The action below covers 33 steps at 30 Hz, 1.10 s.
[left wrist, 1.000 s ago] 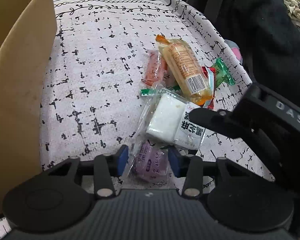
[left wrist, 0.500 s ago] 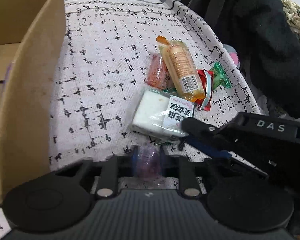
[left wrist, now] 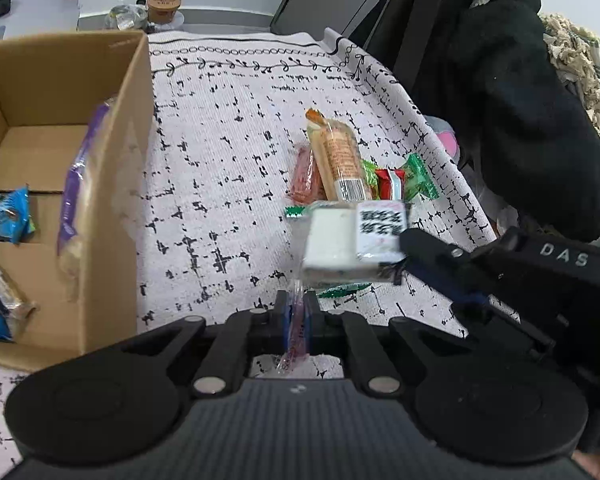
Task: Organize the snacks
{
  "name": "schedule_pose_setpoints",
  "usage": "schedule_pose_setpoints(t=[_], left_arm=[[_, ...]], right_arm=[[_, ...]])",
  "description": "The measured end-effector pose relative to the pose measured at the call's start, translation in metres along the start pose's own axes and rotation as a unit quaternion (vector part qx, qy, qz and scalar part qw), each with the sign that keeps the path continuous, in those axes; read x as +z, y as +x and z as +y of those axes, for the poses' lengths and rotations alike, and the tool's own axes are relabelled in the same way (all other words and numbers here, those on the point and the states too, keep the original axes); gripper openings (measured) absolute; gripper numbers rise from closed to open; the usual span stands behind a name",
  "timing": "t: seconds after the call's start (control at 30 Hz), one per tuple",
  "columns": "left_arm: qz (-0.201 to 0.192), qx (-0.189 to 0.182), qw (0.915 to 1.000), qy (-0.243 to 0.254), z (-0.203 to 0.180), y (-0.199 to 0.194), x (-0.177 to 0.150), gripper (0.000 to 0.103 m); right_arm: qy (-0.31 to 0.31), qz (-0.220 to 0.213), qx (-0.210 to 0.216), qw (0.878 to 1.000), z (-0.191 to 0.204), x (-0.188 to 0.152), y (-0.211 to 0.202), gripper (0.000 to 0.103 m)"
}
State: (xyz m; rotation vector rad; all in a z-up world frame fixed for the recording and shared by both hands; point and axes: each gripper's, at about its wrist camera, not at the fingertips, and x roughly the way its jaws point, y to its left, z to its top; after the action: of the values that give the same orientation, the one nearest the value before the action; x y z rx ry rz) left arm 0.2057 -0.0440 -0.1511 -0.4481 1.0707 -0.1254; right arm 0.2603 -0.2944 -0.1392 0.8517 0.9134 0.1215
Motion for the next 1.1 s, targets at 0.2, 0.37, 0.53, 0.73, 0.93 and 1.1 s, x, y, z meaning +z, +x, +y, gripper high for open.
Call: schedule_pose_setpoints(t=[0.2, 0.37, 0.53, 0.73, 0.93, 1.1], left_arm=[[-0.017, 0.015, 0.9997, 0.0, 0.0, -0.019, 0.003, 0.005], [-0.037, 0.019, 0.9991, 0.007, -0.001, -0.037, 0.009, 0.0], [-0.047, 0.025, 0.9986, 0.002, 0.0, -0.043, 0.009, 0.0], [-0.036, 0.024, 0.9991, -0.006, 0.003, -0.035, 0.002, 0.0], [0.009, 0.045, 0.9988, -0.018, 0.01, -0.017, -0.002, 0.004], [0.027, 0.068, 0.9972, -0.01, 0.012, -0.002, -0.011, 0.024]], right_arm=[[-0.004, -0.014, 0.034, 0.999, 0.006, 0.003, -0.013, 0.0], [-0.004, -0.017, 0.034, 0.999, 0.006, 0.004, -0.018, 0.0], [0.014, -0.005, 0.003, 1.0, -0.005, 0.001, -0.016, 0.0], [0.039, 0.01, -0.033, 0.999, -0.015, 0.0, -0.012, 0.021], [0.03, 0.032, -0.036, 0.998, -0.011, -0.004, -0.002, 0.044], [0.034, 0.05, -0.043, 0.997, -0.013, -0.008, 0.003, 0.05]])
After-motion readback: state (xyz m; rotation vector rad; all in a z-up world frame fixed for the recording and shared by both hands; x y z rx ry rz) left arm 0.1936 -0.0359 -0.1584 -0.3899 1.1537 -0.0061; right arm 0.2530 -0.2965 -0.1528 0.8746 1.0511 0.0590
